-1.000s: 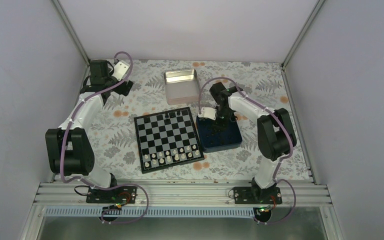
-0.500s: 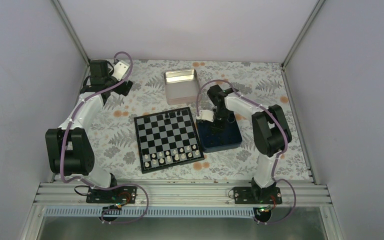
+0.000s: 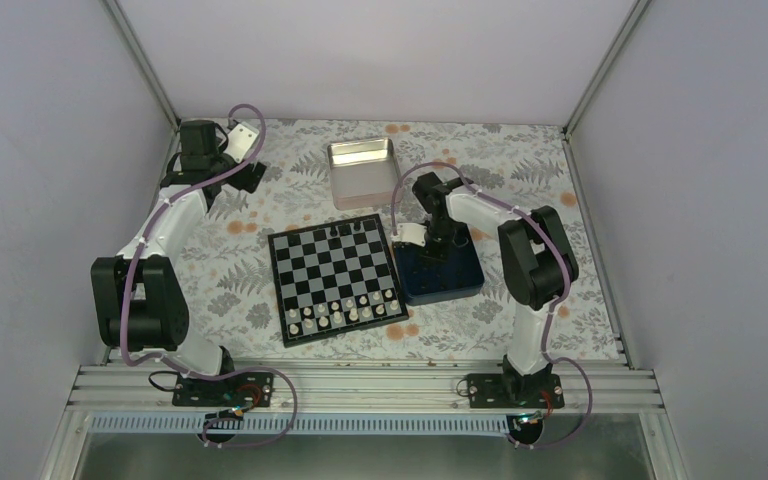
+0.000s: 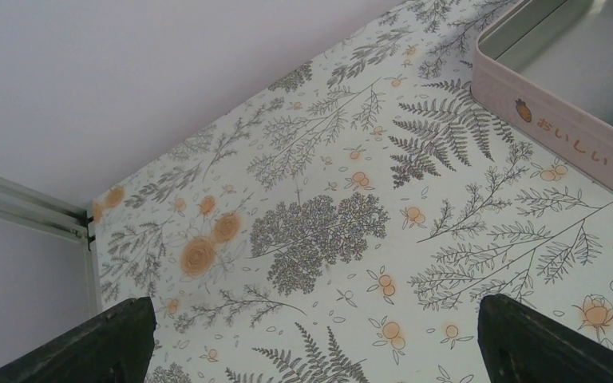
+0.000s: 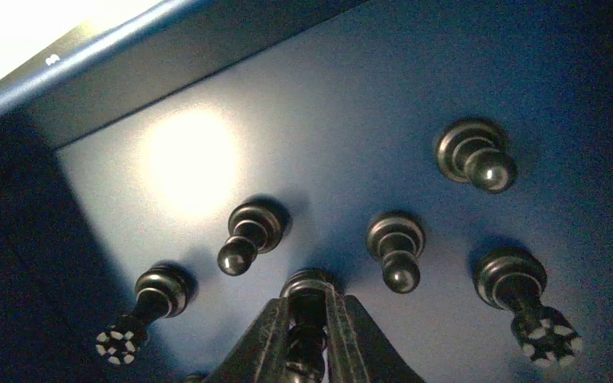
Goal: Set up the chess pieces on the board
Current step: Pick up the chess piece from the storage box, then place the chess piece on the chessboard.
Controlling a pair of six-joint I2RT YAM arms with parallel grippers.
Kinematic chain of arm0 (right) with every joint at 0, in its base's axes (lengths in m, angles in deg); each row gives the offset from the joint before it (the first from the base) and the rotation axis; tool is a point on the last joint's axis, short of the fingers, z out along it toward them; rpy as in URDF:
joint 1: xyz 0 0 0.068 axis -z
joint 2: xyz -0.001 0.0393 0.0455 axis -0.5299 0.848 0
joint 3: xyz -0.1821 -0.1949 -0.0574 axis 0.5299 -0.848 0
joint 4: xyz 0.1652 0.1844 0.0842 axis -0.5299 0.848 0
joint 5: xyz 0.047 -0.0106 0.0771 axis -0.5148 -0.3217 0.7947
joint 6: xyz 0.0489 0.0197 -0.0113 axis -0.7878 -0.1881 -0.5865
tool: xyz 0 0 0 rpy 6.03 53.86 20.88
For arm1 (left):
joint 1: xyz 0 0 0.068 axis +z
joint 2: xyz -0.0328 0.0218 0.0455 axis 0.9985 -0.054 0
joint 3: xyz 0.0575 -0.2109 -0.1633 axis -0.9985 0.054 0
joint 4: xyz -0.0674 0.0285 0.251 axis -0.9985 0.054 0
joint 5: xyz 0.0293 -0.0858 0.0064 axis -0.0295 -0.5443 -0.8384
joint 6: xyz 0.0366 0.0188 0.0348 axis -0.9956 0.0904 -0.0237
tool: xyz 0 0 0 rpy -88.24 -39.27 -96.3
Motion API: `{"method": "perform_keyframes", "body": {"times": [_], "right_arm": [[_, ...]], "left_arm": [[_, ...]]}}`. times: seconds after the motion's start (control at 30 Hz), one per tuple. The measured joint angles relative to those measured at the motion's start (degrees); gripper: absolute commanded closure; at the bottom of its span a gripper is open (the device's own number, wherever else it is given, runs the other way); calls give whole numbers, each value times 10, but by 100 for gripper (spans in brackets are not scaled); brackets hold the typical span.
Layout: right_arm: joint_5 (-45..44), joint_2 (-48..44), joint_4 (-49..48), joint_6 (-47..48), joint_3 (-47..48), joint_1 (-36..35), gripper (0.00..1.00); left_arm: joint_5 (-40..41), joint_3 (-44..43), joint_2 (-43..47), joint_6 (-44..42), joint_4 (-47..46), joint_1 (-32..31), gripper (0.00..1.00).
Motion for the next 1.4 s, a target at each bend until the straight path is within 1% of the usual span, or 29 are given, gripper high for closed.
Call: {"method": "perform_keyframes", "body": {"times": [0.13,0.3,0.4,0.57,0.67,0.73,0.87,1.07,1.27,1.4], "right_arm": [[3,0,2,2,2,0,95],[1,0,16,1,9,0,96],[-3,-3,41,1,33,0,96],[-15,-13,86,0,127,-5,96],[-23,-12,109,1,202,-15,96],[-28,-1,129,2,272,-24,96],[-40,47,143,5,390,-52,96],[-56,162,145,11,534,-122,95],[-64,199,106,20,551,-188,95],[-68,219,70,22,560,-219,95]], "left_arm": [[0,0,0,0,0,0,0],[0,1,0,0,0,0,0],[0,2,0,0,-1,0,0],[0,3,1,0,-2,0,0],[0,5,3,0,-3,0,0],[0,8,7,-1,-4,0,0],[-1,10,16,-1,-4,0,0],[-4,24,29,0,-15,0,0],[-5,48,38,-1,-25,0,0],[-7,58,43,-2,-28,5,0]]}}
